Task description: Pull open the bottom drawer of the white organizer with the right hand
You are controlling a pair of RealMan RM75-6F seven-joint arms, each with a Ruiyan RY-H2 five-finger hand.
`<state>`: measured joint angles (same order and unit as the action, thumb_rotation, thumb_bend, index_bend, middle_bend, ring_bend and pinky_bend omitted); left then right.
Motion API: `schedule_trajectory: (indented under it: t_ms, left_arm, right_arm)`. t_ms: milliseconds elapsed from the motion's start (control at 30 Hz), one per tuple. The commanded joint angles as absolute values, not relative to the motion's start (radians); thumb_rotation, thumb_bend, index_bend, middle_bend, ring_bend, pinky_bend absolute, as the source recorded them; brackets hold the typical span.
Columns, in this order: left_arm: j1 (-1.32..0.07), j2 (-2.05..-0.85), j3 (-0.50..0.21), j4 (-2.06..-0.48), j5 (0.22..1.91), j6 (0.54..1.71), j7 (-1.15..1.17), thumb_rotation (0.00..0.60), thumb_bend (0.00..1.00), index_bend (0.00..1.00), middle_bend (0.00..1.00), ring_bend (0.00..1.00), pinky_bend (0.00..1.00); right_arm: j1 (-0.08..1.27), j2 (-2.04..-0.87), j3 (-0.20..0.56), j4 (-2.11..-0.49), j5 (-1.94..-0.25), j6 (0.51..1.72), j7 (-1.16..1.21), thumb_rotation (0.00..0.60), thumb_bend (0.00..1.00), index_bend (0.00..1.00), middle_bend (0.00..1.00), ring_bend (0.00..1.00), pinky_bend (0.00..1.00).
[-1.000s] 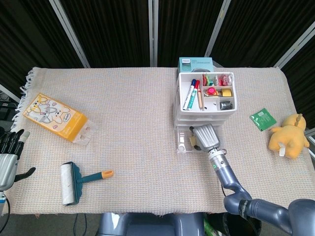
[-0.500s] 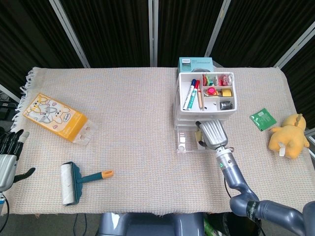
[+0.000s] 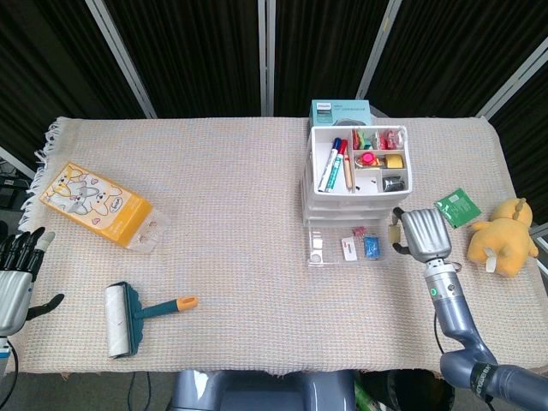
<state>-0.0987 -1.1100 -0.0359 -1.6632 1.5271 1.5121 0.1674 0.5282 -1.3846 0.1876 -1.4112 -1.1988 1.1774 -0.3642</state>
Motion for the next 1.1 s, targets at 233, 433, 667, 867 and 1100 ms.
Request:
schedule_trajectory:
  t_ms: [233, 433, 667, 867, 1100]
  left_arm:
    - [-0.094, -1.111, -0.031, -1.673, 1.543, 1.523, 0.18, 0.6, 0.13, 0.0, 0.0, 0.0, 0.0]
    - [-0.095, -1.112, -0.03, -1.677, 1.543, 1.519, 0.188, 0.6, 0.13, 0.0, 0.0, 0.0, 0.0]
    - [-0.094, -1.112, -0.032, -1.673, 1.538, 1.518, 0.185, 0.6, 0.13, 0.0, 0.0, 0.0, 0.0]
    - [-0.094, -1.114, -0.035, -1.664, 1.526, 1.511, 0.18, 0.6, 0.13, 0.0, 0.0, 0.0, 0.0]
    - [-0.099, -1.125, -0.038, -1.645, 1.5, 1.489, 0.178, 0.6, 0.13, 0.0, 0.0, 0.0, 0.0]
  right_arm:
    - [0.476, -1.351, 0.169, -1.307, -1.141, 1.141, -0.306, 0.6, 0.05, 0.51, 1.0, 0.99, 0.74]
    - [0.461, -1.361, 0.165, -1.257, -1.123, 1.117, -0.277, 0.6, 0.04, 0.43, 1.0, 0.99, 0.74]
    - [0.436, -1.365, 0.176, -1.254, -1.142, 1.16, -0.226, 0.6, 0.03, 0.29, 0.99, 0.97, 0.73]
    - [0.374, -1.37, 0.181, -1.299, -1.247, 1.326, -0.101, 0.6, 0.02, 0.21, 0.63, 0.65, 0.51]
    - [0.293, -1.372, 0.099, -1.337, -1.421, 1.48, 0.001, 0.6, 0.02, 0.03, 0.05, 0.02, 0.02]
